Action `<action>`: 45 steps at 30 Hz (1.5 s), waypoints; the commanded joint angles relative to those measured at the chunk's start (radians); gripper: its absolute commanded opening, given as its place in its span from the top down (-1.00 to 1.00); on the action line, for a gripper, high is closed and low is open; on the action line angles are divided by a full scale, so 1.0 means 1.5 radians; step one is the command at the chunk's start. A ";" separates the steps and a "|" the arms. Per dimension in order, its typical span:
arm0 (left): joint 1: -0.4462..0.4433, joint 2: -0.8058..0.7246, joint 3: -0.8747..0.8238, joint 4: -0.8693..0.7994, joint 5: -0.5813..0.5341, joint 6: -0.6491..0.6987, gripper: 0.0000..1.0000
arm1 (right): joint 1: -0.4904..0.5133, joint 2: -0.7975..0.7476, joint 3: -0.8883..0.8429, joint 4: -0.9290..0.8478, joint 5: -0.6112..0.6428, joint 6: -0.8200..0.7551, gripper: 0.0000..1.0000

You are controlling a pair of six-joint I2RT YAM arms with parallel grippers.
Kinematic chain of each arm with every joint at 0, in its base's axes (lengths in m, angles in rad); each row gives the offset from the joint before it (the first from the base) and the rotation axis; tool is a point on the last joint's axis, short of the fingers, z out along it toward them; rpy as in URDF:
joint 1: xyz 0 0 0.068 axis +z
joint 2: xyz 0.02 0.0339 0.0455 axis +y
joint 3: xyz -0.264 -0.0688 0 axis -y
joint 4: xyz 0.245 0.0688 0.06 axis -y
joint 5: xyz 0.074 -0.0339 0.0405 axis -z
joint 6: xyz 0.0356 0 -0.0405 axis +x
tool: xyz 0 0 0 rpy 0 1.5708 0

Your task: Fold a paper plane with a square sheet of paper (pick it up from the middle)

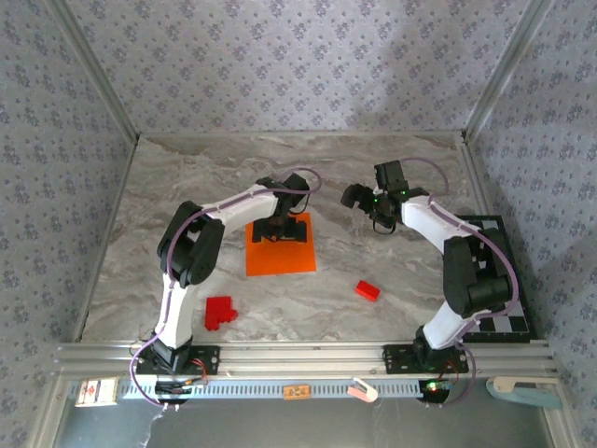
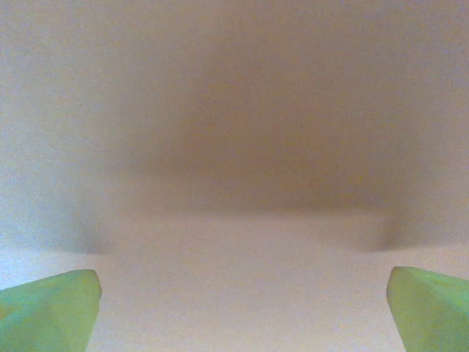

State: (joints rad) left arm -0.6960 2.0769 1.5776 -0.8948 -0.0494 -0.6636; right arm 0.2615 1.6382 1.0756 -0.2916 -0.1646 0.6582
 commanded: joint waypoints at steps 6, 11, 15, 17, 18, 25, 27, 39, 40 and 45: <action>-0.004 0.026 0.024 -0.023 -0.017 -0.006 -0.93 | 0.002 -0.007 -0.006 0.004 -0.007 0.003 -1.00; -0.003 0.044 0.023 -0.020 -0.020 -0.013 -0.90 | 0.001 -0.005 -0.006 0.009 -0.016 0.001 -1.00; -0.002 0.046 0.003 -0.009 -0.016 -0.023 -0.85 | 0.001 -0.002 -0.005 0.009 -0.019 0.000 -1.00; -0.003 0.043 -0.016 0.002 -0.008 -0.027 -0.82 | 0.001 0.001 -0.004 0.009 -0.020 0.001 -0.99; -0.003 0.042 -0.025 0.004 -0.006 -0.029 -0.80 | 0.002 0.001 -0.004 0.009 -0.021 0.000 -1.00; -0.003 0.030 -0.046 0.012 -0.009 -0.031 -0.75 | 0.001 0.005 -0.009 0.020 -0.030 0.006 -1.00; -0.002 0.025 -0.047 0.018 -0.009 -0.033 -0.73 | 0.001 0.005 -0.010 0.022 -0.032 0.009 -1.00; 0.012 -0.071 -0.113 0.091 0.012 -0.052 -0.07 | 0.001 -0.007 -0.024 0.046 -0.046 0.020 -1.00; 0.015 -0.086 -0.121 0.104 0.023 -0.051 0.00 | 0.002 -0.008 -0.025 0.051 -0.049 0.024 -1.00; 0.047 -0.184 -0.191 0.251 0.149 -0.053 0.36 | 0.001 -0.021 -0.042 0.100 -0.081 0.038 -0.98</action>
State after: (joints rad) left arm -0.6548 1.9049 1.3296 -0.6685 0.0376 -0.7383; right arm 0.2623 1.6379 1.0344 -0.1970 -0.2436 0.6880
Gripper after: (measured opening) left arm 0.346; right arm 0.992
